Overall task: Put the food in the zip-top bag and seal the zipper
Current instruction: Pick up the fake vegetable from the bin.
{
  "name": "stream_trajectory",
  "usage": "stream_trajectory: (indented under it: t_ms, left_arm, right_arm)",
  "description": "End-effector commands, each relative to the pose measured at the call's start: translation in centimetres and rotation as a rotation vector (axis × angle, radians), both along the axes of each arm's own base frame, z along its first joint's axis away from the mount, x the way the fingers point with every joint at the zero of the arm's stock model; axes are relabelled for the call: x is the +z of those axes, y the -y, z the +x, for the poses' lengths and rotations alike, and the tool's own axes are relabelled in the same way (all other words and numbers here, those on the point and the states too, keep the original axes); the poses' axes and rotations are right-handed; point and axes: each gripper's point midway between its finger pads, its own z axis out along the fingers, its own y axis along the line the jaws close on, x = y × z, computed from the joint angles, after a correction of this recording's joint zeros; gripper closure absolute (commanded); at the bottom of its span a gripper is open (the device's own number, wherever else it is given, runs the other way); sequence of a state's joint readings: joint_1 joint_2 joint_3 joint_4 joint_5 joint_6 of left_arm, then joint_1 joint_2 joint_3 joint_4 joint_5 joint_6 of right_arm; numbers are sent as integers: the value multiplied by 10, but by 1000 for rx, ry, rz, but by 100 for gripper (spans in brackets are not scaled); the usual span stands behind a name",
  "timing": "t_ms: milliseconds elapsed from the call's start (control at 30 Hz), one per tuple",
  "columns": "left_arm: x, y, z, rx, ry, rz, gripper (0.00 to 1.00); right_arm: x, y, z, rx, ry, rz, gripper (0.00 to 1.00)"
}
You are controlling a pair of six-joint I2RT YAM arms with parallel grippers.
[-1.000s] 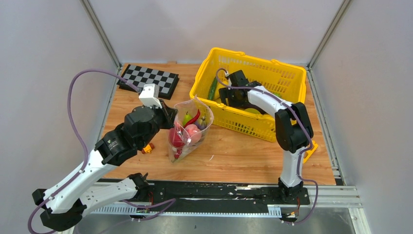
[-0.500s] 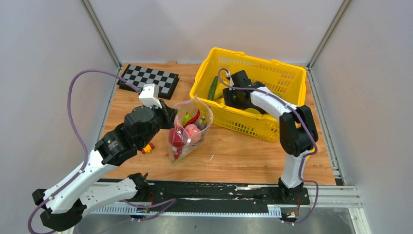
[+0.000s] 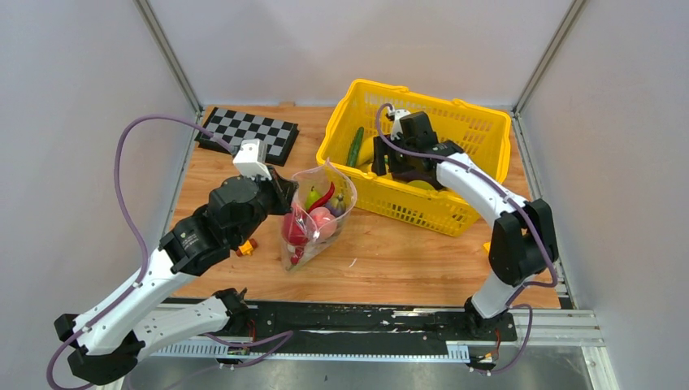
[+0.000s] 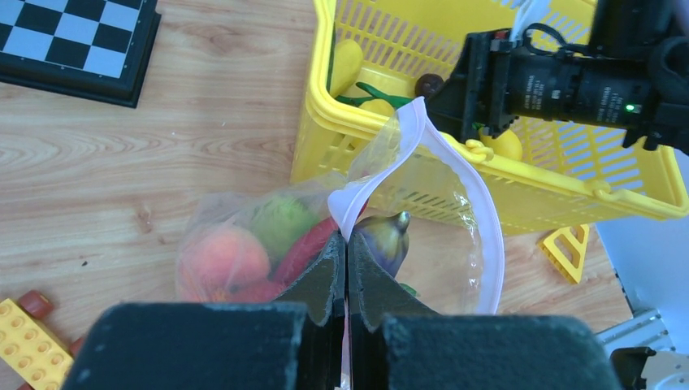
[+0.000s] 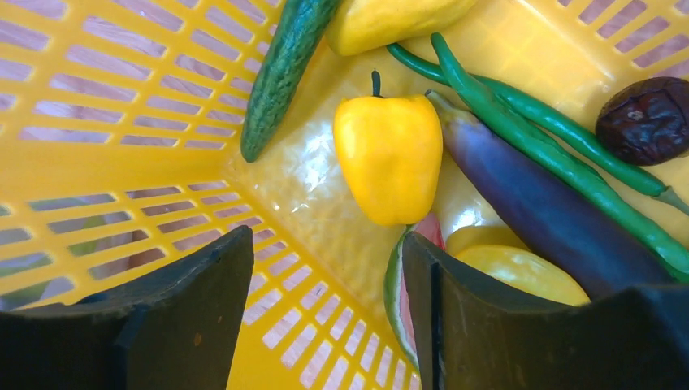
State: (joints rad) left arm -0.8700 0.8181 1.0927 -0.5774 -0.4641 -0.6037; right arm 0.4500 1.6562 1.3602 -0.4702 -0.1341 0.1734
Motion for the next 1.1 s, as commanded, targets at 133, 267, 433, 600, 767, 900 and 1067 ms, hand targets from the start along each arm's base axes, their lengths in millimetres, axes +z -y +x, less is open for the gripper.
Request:
stream_trajectory:
  t_ms: [133, 267, 433, 600, 767, 900, 1067]
  left_arm:
    - [15, 3, 1, -2, 33, -59, 100]
    - [16, 3, 1, -1, 35, -64, 100]
    - [16, 5, 1, -9, 32, -64, 100]
    - [16, 6, 1, -15, 29, -65, 100]
    - [16, 6, 1, -16, 30, -66, 100]
    - [17, 5, 1, -11, 32, -64, 100]
    - [15, 7, 2, -15, 30, -58, 100]
  right_arm:
    - [-51, 8, 20, 40, -89, -171, 19]
    - [-71, 6, 26, 80, -116, -205, 17]
    - [-96, 7, 28, 83, -168, -242, 18]
    - [-95, 5, 33, 84, -150, -235, 33]
    - [-79, 0, 34, 74, -107, -187, 49]
    - [-64, -5, 30, 77, -84, -132, 61]
    - [-36, -5, 23, 66, -34, -77, 66]
